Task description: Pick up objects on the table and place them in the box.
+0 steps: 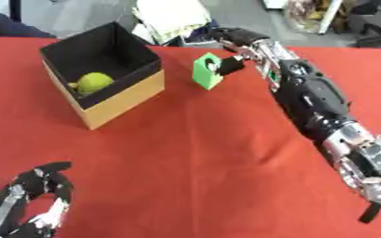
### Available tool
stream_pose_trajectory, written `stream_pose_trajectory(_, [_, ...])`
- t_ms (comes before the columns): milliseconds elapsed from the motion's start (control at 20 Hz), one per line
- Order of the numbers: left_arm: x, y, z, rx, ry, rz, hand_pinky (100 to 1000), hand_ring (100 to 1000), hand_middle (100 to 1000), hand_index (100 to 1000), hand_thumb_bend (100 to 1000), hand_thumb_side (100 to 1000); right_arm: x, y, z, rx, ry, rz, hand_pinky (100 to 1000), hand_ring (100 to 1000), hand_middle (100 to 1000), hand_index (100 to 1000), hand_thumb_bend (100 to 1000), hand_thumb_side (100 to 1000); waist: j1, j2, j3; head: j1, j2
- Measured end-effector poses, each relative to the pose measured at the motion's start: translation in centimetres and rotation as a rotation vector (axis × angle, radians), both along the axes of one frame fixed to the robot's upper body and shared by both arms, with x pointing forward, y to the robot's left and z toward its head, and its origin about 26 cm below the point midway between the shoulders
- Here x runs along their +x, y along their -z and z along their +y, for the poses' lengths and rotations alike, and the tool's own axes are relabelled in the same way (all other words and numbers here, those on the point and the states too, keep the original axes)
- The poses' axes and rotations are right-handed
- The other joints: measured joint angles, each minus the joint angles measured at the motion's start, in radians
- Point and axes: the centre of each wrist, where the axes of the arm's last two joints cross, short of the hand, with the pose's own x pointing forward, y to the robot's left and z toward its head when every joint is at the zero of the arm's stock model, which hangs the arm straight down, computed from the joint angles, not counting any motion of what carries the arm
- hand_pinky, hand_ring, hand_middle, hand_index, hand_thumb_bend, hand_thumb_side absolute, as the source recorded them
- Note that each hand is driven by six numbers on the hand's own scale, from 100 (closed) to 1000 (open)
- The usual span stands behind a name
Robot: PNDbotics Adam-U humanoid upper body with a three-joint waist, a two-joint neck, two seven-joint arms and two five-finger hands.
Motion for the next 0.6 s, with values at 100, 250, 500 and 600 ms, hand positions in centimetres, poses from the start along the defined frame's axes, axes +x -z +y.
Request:
stream_pose_trajectory(100, [0.00, 0.00, 0.00, 0.000, 0.000, 0.000, 611, 605, 520, 818, 100, 467, 0.02, 0.10, 0.04, -0.003, 0.003, -0.001, 937, 1000, 1000, 1000, 100, 614, 0.000, 0.000, 0.000, -0.001, 0.000])
stream_pose_trajectory(250, [0.00, 0.00, 0.00, 0.000, 0.001, 0.001, 611, 605, 521, 818, 100, 467, 0.02, 0.27, -0.10, -0.006, 0.015, -0.004, 938, 1000, 1000, 1000, 100, 613, 0.000, 0.000, 0.001, -0.004, 0.000])
stream_pose_trajectory(500, [0.00, 0.00, -0.01, 0.000, 0.002, 0.002, 612, 606, 521, 818, 100, 466, 0.04, 0.49, -0.19, 0.002, 0.026, -0.013, 935, 1000, 1000, 1000, 100, 593, 0.000, 0.000, 0.003, -0.007, 0.000])
stream_pose_trajectory(600, [0.00, 0.00, -0.01, 0.000, 0.002, 0.003, 613, 606, 522, 818, 100, 466, 0.06, 0.42, -0.14, 0.004, 0.025, -0.021, 933, 999, 1000, 1000, 100, 570, 0.000, 0.000, 0.003, -0.007, 0.000])
